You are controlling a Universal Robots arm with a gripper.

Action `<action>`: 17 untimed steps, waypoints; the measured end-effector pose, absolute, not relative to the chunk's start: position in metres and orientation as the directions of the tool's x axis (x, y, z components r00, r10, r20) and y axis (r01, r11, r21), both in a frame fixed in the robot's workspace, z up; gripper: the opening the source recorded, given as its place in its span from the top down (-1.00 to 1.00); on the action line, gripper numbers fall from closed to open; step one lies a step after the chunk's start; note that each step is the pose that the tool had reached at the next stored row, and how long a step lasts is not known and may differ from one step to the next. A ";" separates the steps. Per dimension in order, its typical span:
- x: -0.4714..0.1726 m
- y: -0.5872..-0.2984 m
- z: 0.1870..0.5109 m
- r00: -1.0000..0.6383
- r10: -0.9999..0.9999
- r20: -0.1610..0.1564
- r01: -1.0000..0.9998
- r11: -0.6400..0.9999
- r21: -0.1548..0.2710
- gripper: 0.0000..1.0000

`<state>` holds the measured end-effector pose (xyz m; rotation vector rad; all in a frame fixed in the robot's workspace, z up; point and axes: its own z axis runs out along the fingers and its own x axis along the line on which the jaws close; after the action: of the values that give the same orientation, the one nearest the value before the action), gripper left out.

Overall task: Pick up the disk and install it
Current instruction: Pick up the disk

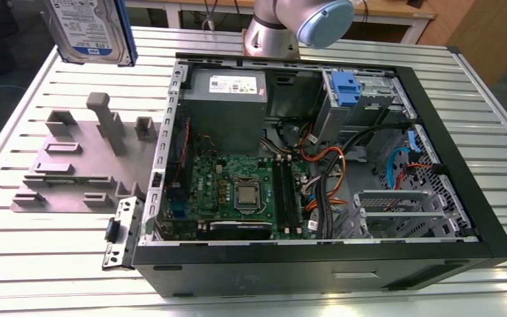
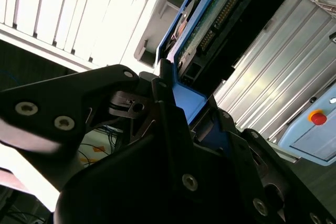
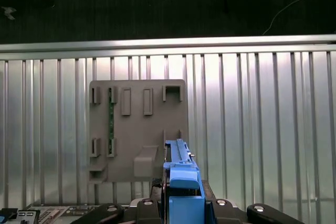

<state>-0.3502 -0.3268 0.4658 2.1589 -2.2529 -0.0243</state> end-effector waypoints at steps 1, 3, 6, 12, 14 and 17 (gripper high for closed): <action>-0.350 -0.327 0.466 -0.043 -0.999 0.005 -0.999 0.043 0.026 0.27; -0.350 -0.328 0.466 -0.042 -0.999 0.005 -0.999 0.043 0.026 0.27; -0.350 -0.331 0.466 -0.042 -0.999 0.005 -0.999 0.043 0.026 0.27; -0.342 -0.331 0.466 -0.043 -0.999 0.005 -0.999 0.043 0.026 0.27; -0.339 -0.331 0.466 -0.043 -0.999 0.005 -0.999 0.043 0.026 0.27; -0.335 -0.331 0.466 -0.043 -0.999 0.005 -0.999 0.043 0.026 0.27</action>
<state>-0.3345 -0.3311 0.4658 2.1589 -2.2528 -0.0240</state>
